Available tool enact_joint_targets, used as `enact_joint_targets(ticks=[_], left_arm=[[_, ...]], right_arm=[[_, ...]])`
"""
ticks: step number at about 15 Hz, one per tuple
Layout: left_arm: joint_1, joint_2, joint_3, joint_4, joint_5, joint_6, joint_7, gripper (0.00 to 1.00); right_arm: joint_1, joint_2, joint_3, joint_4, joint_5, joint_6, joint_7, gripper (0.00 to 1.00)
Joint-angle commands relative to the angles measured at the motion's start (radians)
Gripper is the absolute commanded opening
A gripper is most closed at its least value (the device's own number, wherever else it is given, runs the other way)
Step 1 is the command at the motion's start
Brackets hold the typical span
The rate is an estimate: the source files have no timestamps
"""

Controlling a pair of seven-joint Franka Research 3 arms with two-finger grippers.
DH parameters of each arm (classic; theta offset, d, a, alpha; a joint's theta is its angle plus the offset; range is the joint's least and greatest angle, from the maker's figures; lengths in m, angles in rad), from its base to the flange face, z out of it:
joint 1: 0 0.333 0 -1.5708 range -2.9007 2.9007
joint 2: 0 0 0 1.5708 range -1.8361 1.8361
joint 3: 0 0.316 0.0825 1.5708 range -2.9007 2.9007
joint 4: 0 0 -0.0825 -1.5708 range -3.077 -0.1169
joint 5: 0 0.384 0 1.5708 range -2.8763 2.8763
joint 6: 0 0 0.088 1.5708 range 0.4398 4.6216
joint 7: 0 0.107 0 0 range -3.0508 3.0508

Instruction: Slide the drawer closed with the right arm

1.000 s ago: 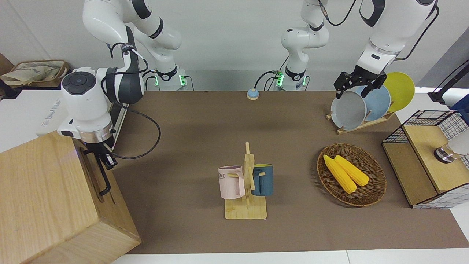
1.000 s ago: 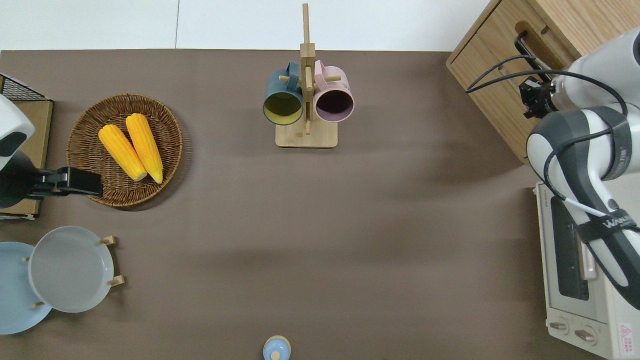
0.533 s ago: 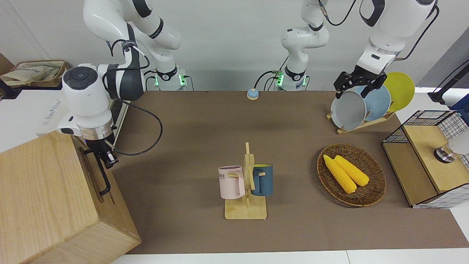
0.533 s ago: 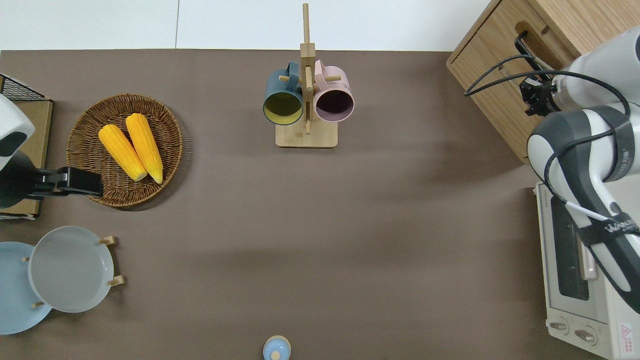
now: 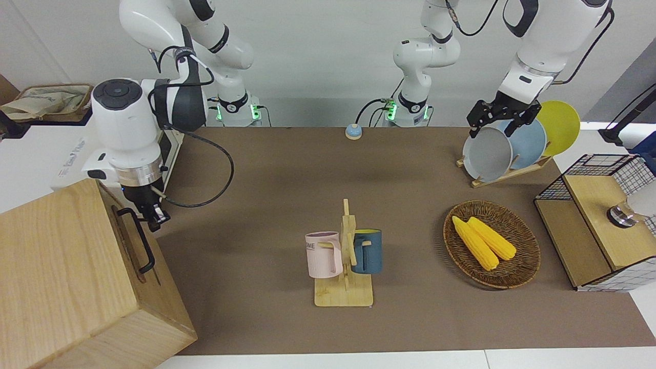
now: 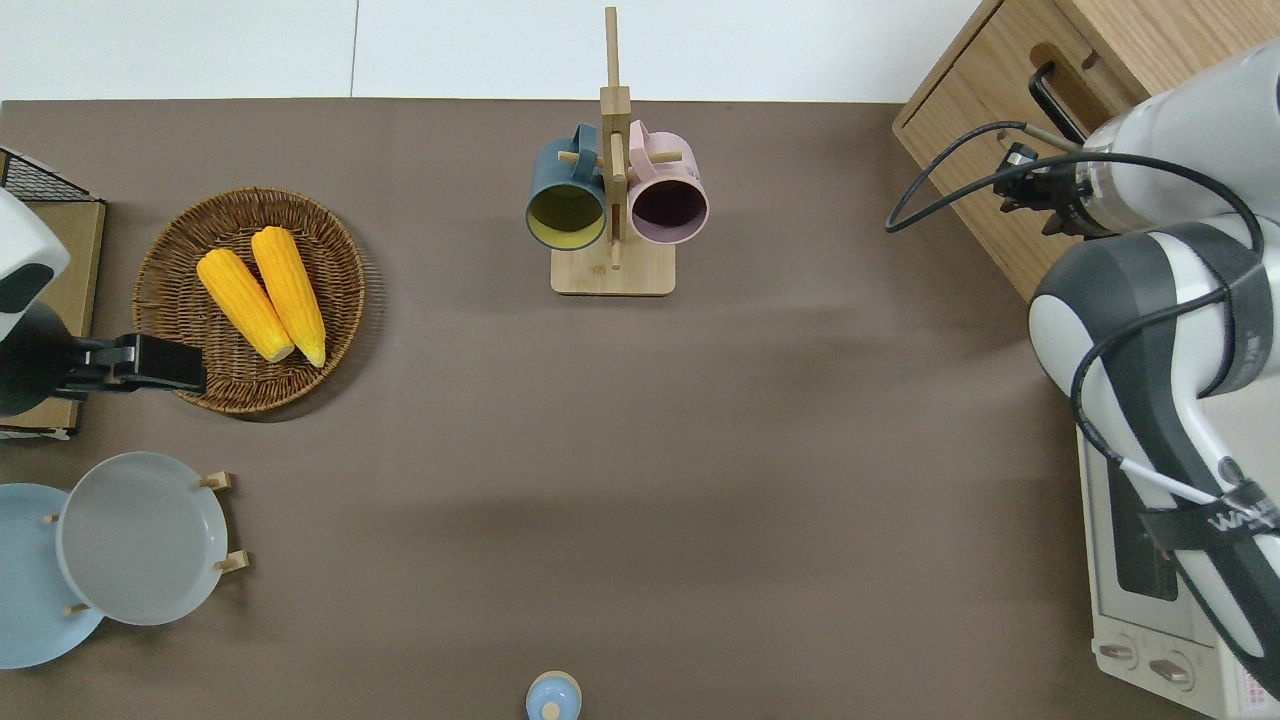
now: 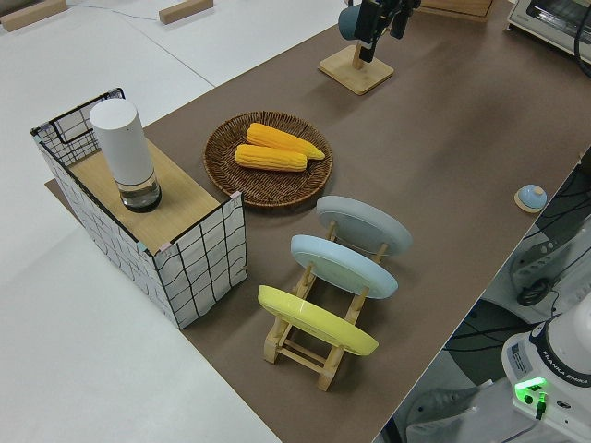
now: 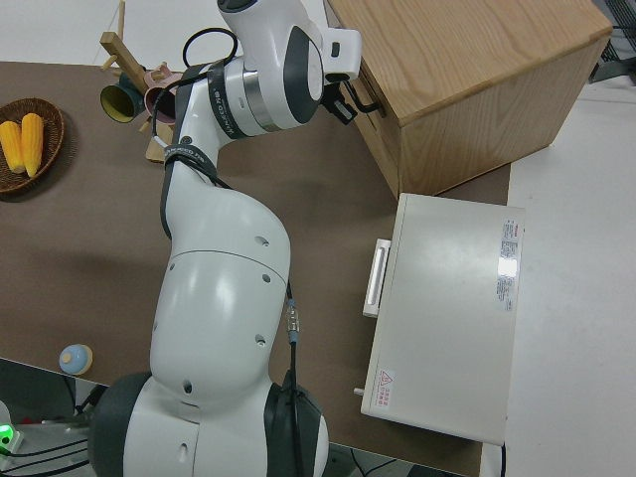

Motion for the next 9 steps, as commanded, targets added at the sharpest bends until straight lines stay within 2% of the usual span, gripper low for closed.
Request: enact_joint_targets(ticks=[1,4,5,6,9], left_arm=[[-0.005,-0.007,0.004,0.001,0.013,-0.006,0.006,1.0],[-0.005,-0.007,0.004,0.001,0.013,-0.006,0.005,1.0],[-0.005,-0.007,0.004,0.001,0.013,-0.005,0.005,1.0],[-0.005,-0.009,0.004,0.001,0.013,-0.005,0.005,1.0],[-0.005,-0.009,0.002,0.001,0.013,-0.005,0.006,1.0]], right_arm=[[0.025,-0.092,-0.005,-0.093,0.031,0.003,-0.17,0.981],[0.051,-0.145,-0.009,-0.139,0.039,-0.017,-0.336,0.981],[0.061,-0.161,-0.017,-0.148,0.074,-0.026,-0.4,0.981],[0.074,-0.181,-0.037,-0.156,0.12,-0.029,-0.459,0.981],[0.139,-0.276,-0.146,-0.214,0.262,-0.051,-0.649,0.981]])
